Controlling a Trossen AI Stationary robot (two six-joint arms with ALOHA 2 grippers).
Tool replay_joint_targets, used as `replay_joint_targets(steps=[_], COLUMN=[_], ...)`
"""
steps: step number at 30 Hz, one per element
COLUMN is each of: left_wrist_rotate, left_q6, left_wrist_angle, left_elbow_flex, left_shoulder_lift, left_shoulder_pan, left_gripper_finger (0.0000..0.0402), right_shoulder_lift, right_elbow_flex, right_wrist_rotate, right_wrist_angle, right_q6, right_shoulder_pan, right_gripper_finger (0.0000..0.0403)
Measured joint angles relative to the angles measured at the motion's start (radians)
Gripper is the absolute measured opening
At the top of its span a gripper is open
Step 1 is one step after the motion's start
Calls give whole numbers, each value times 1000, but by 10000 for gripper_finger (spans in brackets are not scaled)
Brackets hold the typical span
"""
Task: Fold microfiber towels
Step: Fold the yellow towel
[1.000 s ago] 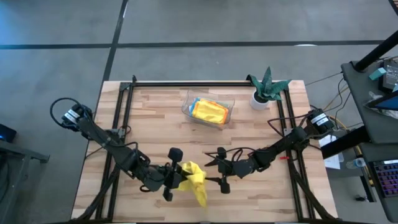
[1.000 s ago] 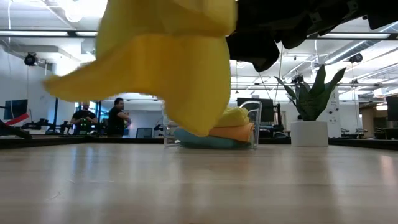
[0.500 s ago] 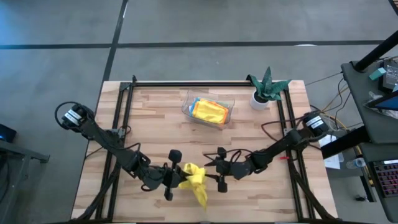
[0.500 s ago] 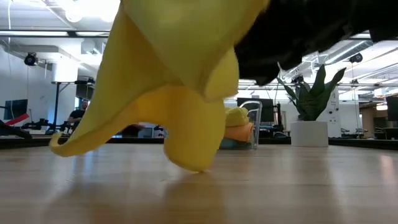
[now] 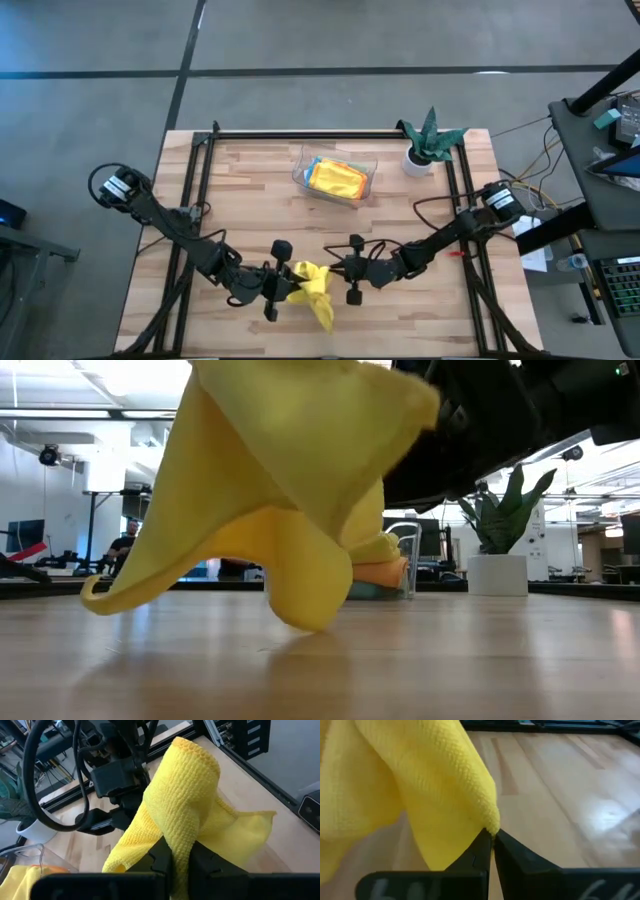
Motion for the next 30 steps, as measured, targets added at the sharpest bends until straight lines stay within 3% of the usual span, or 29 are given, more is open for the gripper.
replay_joint_targets(steps=[4,12,18,23,26,30], left_wrist_rotate=[0,3,-55,-87,-86,-26], left_q6=[-26,-82,-83,-112,-167,-184], left_wrist_angle=[3,-26,-137,-156,-51,149], left_elbow_flex=[0,0,5,7,4,-14], left_shoulder_lift=[0,-4,-51,-101,-107,-16], left_shoulder_pan=[0,-2,-3,-3,-2,0], left_gripper_finger=[33,97,150,163,164,164], right_shoulder_lift=[-12,-180,-292,-362,-407,-439], right_elbow_flex=[0,0,0,0,0,0], right_wrist_rotate=[46,248,332,361,361,361], right_wrist_angle=[-69,-456,-525,-521,-511,-513], right_q6=[-19,81,76,20,19,18], right_shoulder_pan=[0,12,45,58,58,57], right_gripper_finger=[12,12,12,12,12,12])
